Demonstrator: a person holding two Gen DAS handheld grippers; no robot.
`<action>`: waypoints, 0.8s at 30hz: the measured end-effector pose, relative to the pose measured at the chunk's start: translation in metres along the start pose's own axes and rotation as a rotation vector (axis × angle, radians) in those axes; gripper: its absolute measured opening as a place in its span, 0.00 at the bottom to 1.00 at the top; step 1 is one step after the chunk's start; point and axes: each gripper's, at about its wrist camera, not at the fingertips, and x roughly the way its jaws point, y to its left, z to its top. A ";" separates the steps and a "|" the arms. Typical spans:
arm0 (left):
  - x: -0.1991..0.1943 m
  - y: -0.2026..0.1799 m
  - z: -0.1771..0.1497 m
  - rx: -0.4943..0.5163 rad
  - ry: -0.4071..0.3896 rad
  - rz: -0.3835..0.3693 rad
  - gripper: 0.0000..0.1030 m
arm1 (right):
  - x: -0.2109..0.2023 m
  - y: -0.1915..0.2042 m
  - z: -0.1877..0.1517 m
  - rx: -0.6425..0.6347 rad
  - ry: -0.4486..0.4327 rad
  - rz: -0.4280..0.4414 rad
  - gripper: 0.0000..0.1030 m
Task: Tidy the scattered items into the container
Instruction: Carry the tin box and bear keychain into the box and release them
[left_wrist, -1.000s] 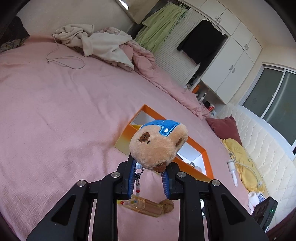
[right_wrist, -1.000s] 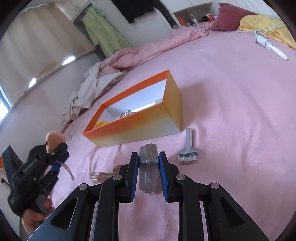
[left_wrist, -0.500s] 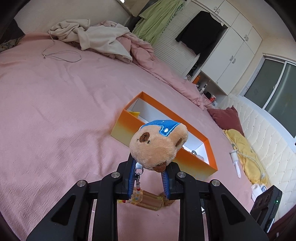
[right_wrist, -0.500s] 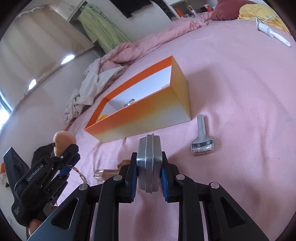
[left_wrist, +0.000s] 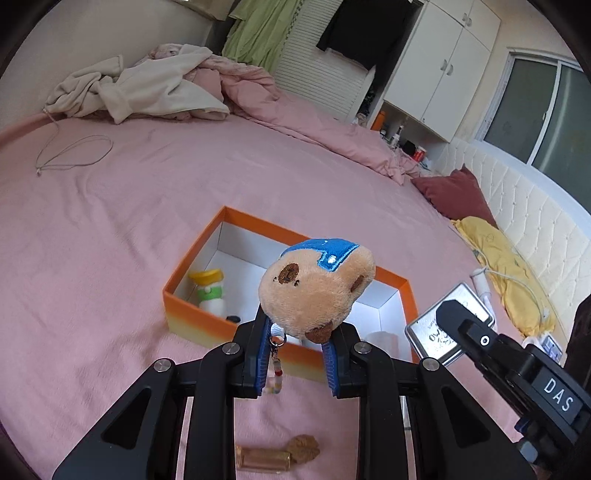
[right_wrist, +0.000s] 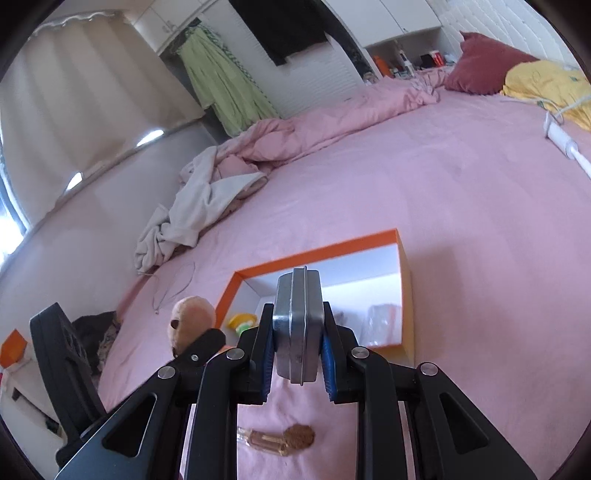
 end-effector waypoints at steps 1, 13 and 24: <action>0.006 -0.003 0.006 0.023 0.017 0.026 0.25 | 0.005 0.005 0.005 -0.014 0.002 -0.005 0.21; 0.065 0.014 0.007 0.076 0.216 0.139 0.25 | 0.071 0.021 -0.008 -0.133 0.123 -0.145 0.21; 0.060 0.004 0.003 0.105 0.217 0.159 0.34 | 0.081 0.014 -0.011 -0.102 0.181 -0.194 0.24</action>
